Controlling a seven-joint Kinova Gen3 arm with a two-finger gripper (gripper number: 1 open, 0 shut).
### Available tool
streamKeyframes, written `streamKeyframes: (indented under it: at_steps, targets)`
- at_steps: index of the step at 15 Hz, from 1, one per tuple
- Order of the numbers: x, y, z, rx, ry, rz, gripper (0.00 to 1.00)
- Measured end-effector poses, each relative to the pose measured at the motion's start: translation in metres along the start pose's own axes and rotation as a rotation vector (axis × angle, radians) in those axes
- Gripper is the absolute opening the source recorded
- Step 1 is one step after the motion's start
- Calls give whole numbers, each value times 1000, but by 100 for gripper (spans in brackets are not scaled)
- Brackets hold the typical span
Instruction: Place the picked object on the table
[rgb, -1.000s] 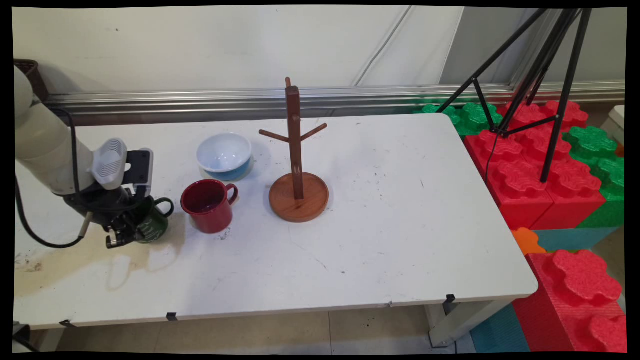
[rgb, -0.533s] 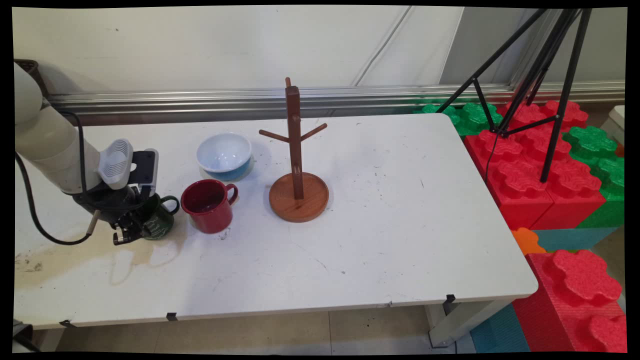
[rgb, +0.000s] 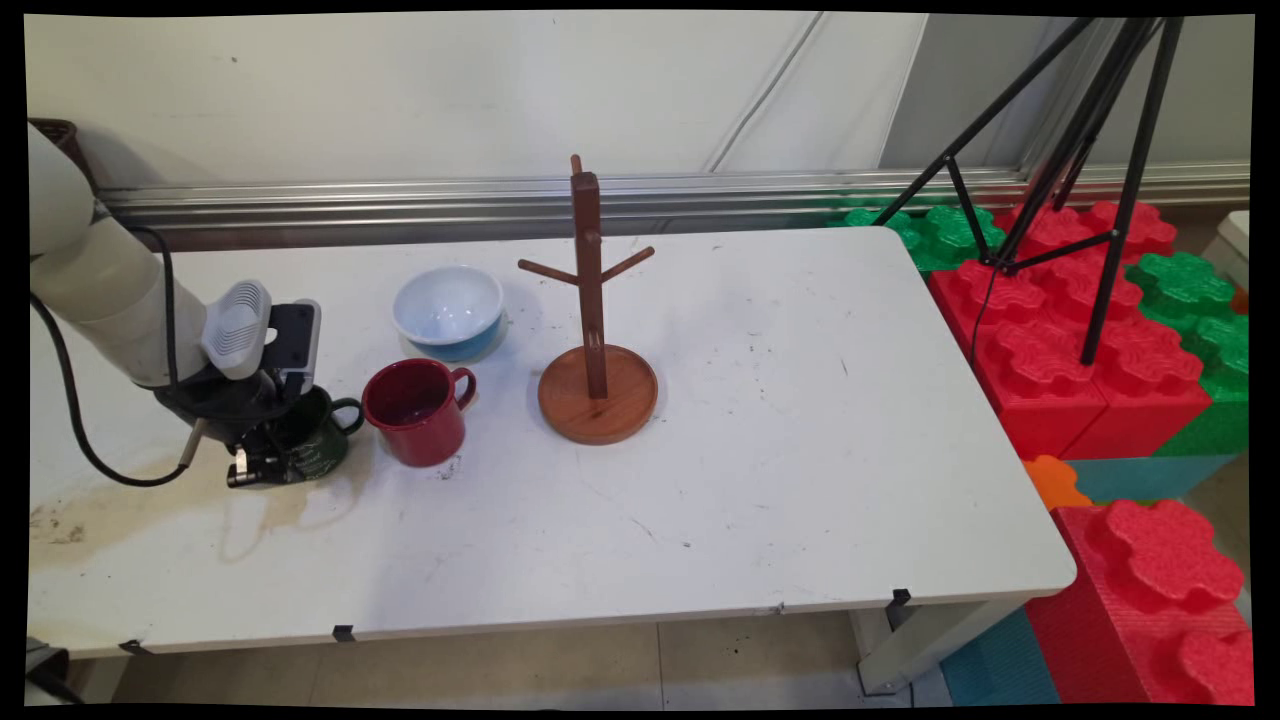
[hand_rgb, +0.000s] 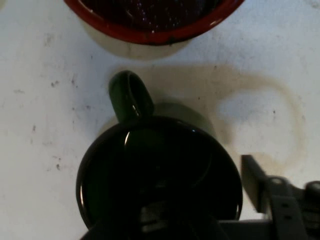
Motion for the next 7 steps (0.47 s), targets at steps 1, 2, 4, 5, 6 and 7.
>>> streamKeyframes:
  at_steps: [1,2,4,5,6,7]
  targets:
    - [0,-1,1,0,1,2,100]
    - [-1,-1,1,1,2,4,100]
    - [-1,-2,2,2,5,10,100]
    - [-2,-2,3,2,6,13,100]
    - [-2,-3,3,2,8,15,100]
    - [-2,-3,3,2,9,15,100]
